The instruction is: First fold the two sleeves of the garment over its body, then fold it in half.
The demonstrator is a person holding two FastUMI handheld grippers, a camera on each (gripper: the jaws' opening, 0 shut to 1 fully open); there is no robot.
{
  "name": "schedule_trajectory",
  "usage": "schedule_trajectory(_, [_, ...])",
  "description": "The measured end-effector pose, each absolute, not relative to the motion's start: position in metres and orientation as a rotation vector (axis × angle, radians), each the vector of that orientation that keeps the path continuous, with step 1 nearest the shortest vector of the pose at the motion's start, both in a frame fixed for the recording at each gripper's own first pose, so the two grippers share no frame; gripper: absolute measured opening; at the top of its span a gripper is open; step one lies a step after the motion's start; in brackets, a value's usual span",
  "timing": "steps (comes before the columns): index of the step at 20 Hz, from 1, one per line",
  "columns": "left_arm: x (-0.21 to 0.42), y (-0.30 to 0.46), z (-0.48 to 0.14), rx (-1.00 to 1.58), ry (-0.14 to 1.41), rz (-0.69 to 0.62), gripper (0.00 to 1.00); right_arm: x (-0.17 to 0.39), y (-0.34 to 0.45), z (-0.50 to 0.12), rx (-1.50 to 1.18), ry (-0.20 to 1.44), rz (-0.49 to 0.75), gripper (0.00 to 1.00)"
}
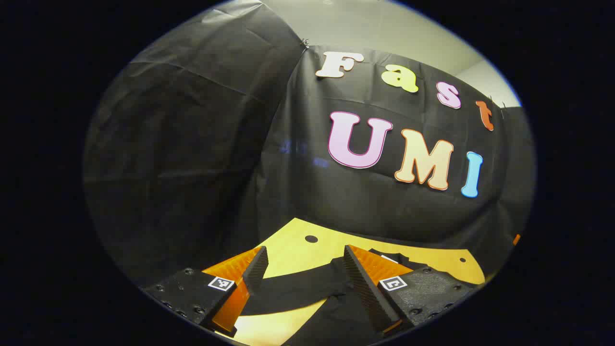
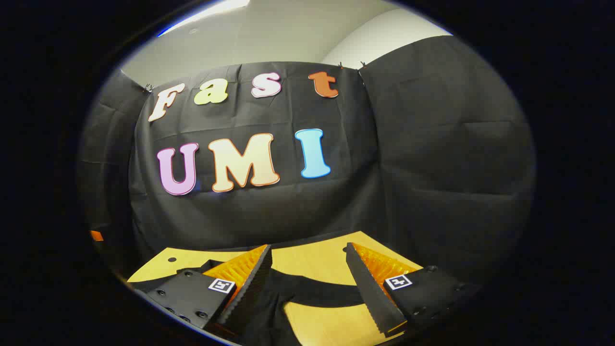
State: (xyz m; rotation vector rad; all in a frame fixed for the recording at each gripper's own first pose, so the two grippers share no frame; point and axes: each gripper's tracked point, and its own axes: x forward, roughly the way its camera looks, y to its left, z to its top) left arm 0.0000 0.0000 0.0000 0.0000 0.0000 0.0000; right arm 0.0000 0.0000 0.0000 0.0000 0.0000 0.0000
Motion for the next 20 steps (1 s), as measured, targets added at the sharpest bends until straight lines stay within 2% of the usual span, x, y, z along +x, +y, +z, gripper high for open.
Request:
schedule_trajectory(1, [0.003,0.0,-0.002,-0.005,-0.001,-0.002,0.92,-0.002,0.001,-0.002,0.001,0.004,-0.001,0.94])
schedule_trajectory(2, [0.005,-0.001,-0.003,-0.002,-0.001,-0.002,0.93,-0.004,0.001,-0.004,0.004,0.006,-0.002,0.97])
schedule_trajectory(7, [0.011,-0.008,-0.004,-0.008,-0.011,-0.017,0.93,-0.008,-0.007,-0.012,0.046,0.026,-0.011,0.97])
schedule_trajectory(8, [0.011,-0.007,-0.004,-0.009,-0.009,-0.013,0.94,-0.008,-0.01,-0.01,0.051,0.025,-0.017,0.93])
schedule_trajectory(9, [0.011,-0.006,-0.004,-0.012,-0.007,-0.011,0.92,-0.007,-0.013,-0.011,0.053,0.025,-0.026,0.93])
schedule_trajectory(10, [0.012,-0.007,-0.006,-0.014,-0.003,-0.011,0.93,-0.007,-0.015,-0.009,0.054,0.022,-0.031,0.97])
schedule_trajectory(11, [0.012,-0.007,-0.008,-0.015,0.003,-0.011,0.93,-0.008,-0.016,-0.01,0.055,0.023,-0.034,0.93])
schedule_trajectory(12, [0.012,-0.008,-0.009,-0.015,0.008,-0.011,0.92,-0.007,-0.017,-0.01,0.055,0.026,-0.034,0.97])
schedule_trajectory(15, [0.014,-0.008,-0.009,-0.018,0.007,-0.006,0.92,-0.006,-0.02,-0.014,0.05,0.039,-0.037,0.97])
schedule_trajectory(16, [0.015,-0.009,-0.011,-0.017,0.01,-0.004,0.93,-0.005,-0.021,-0.014,0.049,0.042,-0.038,0.93])
schedule_trajectory(17, [0.014,-0.009,-0.011,-0.015,0.012,-0.002,0.93,-0.005,-0.023,-0.016,0.048,0.043,-0.039,0.93])
schedule_trajectory(18, [0.015,-0.009,-0.012,-0.014,0.011,0.0,0.92,-0.004,-0.024,-0.016,0.047,0.045,-0.042,0.97])
schedule_trajectory(20, [0.014,-0.007,-0.012,-0.019,0.007,0.011,0.92,-0.001,-0.028,-0.019,0.047,0.051,-0.048,0.97])
